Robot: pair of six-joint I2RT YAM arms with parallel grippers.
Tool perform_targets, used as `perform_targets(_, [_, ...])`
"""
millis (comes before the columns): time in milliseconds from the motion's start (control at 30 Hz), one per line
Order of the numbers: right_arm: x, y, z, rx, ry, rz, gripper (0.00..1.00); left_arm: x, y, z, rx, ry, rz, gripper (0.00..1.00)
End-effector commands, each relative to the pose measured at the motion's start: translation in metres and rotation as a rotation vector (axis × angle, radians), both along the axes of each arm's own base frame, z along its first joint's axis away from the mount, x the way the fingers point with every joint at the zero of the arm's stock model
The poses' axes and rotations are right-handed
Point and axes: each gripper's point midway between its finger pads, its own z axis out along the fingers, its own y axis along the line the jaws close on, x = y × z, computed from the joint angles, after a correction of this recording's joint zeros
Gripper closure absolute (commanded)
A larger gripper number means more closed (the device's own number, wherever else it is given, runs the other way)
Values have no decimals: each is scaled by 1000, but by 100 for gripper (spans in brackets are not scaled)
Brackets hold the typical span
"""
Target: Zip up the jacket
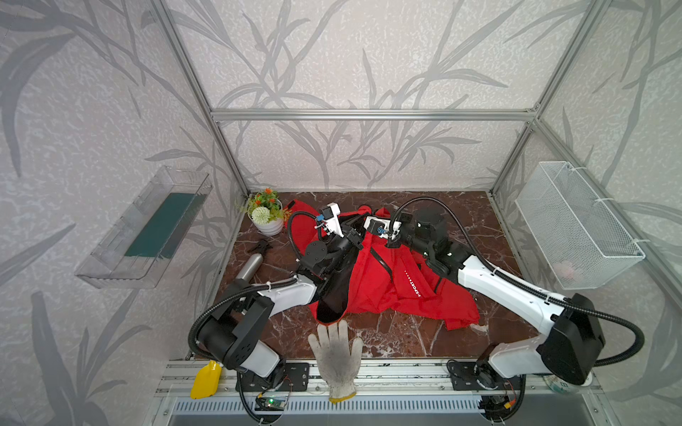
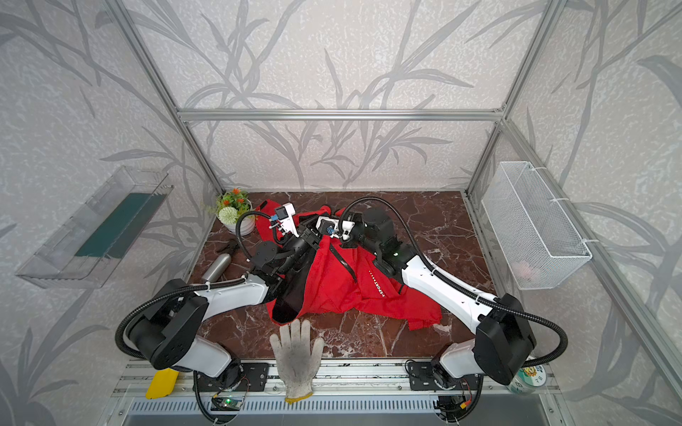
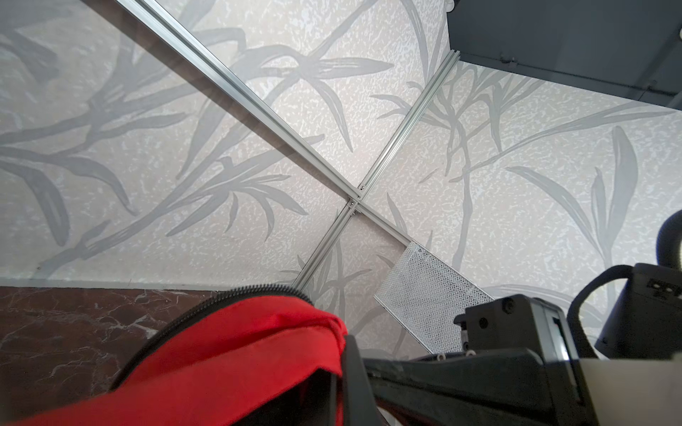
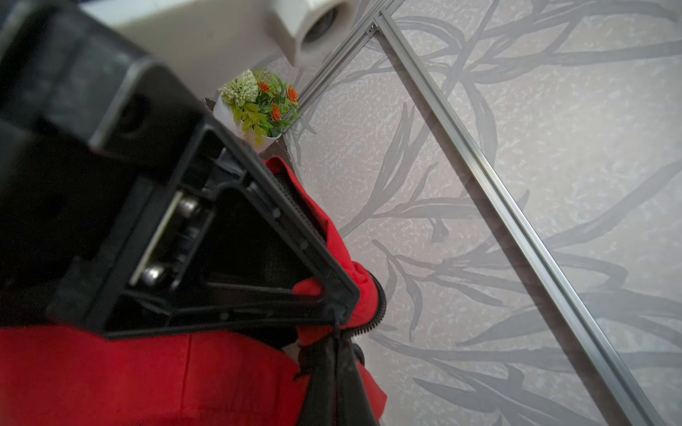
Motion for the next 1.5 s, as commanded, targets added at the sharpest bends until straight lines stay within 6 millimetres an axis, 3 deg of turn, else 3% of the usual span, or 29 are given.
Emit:
perform_targets(0, [3, -16, 40, 180, 14, -71, 100, -15, 4, 8, 24, -24, -20, 100])
perform_targets(567, [0, -24, 66, 518, 220, -130, 100, -50, 16, 5, 202, 49, -45, 100])
perform_targets(900, [17, -34, 69, 626, 306, -249, 100, -73, 15, -4, 359, 86, -113, 100])
perform_targets(1133, [5, -41, 86, 757, 374, -199, 100, -86, 24, -11, 525, 152, -147, 100])
perform_targets(1333, [-12, -54, 99, 896, 394, -144, 100, -89, 39, -18, 539, 194, -146, 100])
perform_targets(1467, [-29, -51, 109, 933, 425, -56, 100, -91, 45, -13, 547, 184, -139, 100])
